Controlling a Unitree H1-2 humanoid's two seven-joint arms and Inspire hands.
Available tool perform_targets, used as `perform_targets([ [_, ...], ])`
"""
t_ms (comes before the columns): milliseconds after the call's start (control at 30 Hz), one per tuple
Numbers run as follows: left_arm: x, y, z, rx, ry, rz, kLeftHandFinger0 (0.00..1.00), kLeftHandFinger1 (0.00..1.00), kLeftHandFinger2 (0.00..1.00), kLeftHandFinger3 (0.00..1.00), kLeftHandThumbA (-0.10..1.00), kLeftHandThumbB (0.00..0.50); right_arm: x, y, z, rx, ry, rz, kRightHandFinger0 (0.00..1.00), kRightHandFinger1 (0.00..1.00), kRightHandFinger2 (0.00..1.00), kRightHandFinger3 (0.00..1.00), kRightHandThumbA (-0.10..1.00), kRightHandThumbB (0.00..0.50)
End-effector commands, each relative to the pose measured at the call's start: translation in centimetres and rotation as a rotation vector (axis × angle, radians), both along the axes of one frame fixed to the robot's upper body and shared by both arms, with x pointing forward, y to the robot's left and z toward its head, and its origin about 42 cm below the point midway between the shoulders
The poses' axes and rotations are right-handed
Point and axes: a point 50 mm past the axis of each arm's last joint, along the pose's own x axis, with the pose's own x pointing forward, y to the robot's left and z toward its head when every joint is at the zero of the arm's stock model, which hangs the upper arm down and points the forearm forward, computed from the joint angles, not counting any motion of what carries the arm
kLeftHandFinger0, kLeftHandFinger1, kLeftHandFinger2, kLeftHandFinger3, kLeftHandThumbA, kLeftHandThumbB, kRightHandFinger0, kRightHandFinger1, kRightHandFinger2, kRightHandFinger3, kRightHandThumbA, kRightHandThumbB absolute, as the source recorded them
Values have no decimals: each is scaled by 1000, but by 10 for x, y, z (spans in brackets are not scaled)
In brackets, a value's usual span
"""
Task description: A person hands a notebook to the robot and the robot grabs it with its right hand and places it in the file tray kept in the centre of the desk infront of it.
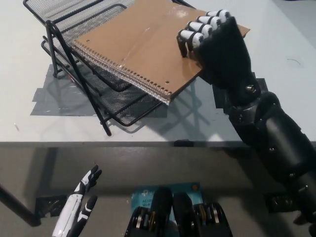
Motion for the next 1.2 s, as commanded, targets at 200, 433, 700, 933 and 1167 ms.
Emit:
perform_targets([
  [200, -5, 0, 3, -1, -36, -26, 1000, 1000, 1000, 1000, 1000, 348, 14, 17, 46, 69, -209, 39, 0, 0, 59, 98, 857, 0],
  [433, -6, 0, 2, -15, -31, -21, 1000, 1000, 1000, 1000, 1000, 352, 26, 23, 39, 147, -147, 5, 0, 0, 175, 148, 800, 0],
  [700, -6, 1, 3, -21, -26, -21, 1000, 1000, 1000, 1000, 1000, 357, 35, 28, 39, 226, -123, -17, 0, 0, 212, 177, 836, 0],
  [933, -8, 0, 2, -7, -35, -15, 1000, 1000, 1000, 1000, 1000, 341, 35, 29, 47, 363, -89, -70, 0, 0, 83, 42, 916, 0],
  [1167, -8, -1, 4, -18, -20, -20, 1000, 1000, 1000, 1000, 1000, 358, 38, 31, 41, 408, -43, -62, 0, 0, 76, 32, 871, 0],
])
